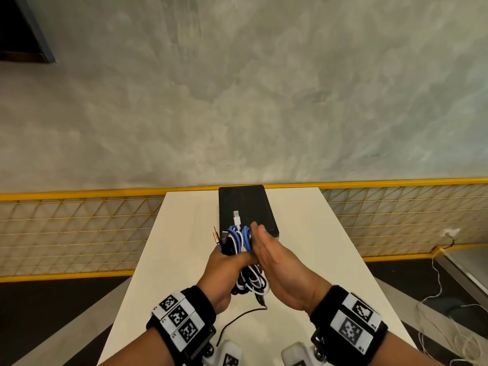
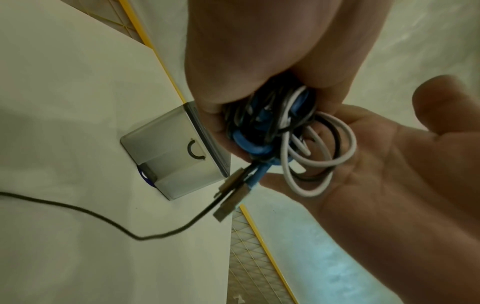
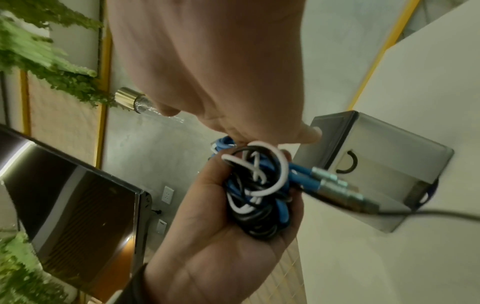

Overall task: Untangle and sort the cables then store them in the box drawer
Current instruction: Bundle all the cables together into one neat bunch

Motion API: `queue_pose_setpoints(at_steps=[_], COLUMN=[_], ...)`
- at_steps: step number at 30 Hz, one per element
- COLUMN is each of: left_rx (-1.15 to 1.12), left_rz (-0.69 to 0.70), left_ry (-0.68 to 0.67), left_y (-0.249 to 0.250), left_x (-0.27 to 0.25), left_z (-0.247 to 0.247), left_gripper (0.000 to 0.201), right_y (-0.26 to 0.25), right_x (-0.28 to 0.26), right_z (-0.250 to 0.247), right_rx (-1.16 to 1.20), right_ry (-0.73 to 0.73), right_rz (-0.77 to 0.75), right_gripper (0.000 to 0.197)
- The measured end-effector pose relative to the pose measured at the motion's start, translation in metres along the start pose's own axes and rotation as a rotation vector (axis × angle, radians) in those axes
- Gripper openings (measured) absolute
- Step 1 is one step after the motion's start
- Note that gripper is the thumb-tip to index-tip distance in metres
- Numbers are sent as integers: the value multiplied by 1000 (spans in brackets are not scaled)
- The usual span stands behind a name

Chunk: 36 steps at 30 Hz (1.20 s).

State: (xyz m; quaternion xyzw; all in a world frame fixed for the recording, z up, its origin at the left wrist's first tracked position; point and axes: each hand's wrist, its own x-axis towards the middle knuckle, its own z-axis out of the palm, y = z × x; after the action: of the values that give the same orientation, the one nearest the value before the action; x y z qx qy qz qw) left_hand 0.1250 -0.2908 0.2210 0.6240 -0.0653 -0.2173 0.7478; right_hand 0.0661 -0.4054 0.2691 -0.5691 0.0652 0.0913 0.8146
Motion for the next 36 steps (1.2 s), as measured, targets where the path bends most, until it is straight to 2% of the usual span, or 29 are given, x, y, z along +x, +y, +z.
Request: queue_pose_setpoints(at_steps=[2,7,9,10,11,13,15,17,18,19,21,23,25,28,33,36], left_rx=[2,-126,-224,-255,-283,-336,-408,-442,-415,-351,-134,90,228,305,473,479], left_rz=[-27,-1,14,14,13,5,-34,-102,-153,-208,-294,-322,-301,-262,-164,-89], left_ry=[-18,38,52,57,52,1,-112,-264,-330,-382,-445,-430,-394,-362,-358,-318], left_y=[3,21,35,41,47,59,68,70,69,67,61,51,40,33,27,20], left_x=[1,4,8,11,14,19,19,16,14,10,1,-7,-11,-14,-17,-18], left_z=[-2,-7,-12,-15,-18,-26,-35,-42,-46,-48,-50,-47,-42,-39,-42,-40], left_gripper=[25,16,9,7,5,2,3,30,40,41,30,27,32,30,31,31], right_y=[2,16,35,46,58,75,80,82,81,78,71,58,42,26,19,18], right_x=[4,7,1,-2,-6,-10,-14,-14,-13,-11,-8,-3,0,1,-2,-1], right_z=[-3,-32,-45,-50,-53,-56,-55,-57,-59,-60,-59,-55,-47,-39,-38,-34], right_rx=[-76,-183,-247,-298,-355,-451,-512,-525,-507,-492,-403,-264,-204,-260,-283,-273], right_ry=[-22,-1,-29,-68,-119,-221,-265,-243,-197,-125,31,121,119,96,10,3], right_rz=[-16,-101,-53,7,73,197,302,371,381,377,323,249,183,136,194,215], right_gripper=[36,64,84,87,78,44,24,19,16,12,6,12,8,15,19,21])
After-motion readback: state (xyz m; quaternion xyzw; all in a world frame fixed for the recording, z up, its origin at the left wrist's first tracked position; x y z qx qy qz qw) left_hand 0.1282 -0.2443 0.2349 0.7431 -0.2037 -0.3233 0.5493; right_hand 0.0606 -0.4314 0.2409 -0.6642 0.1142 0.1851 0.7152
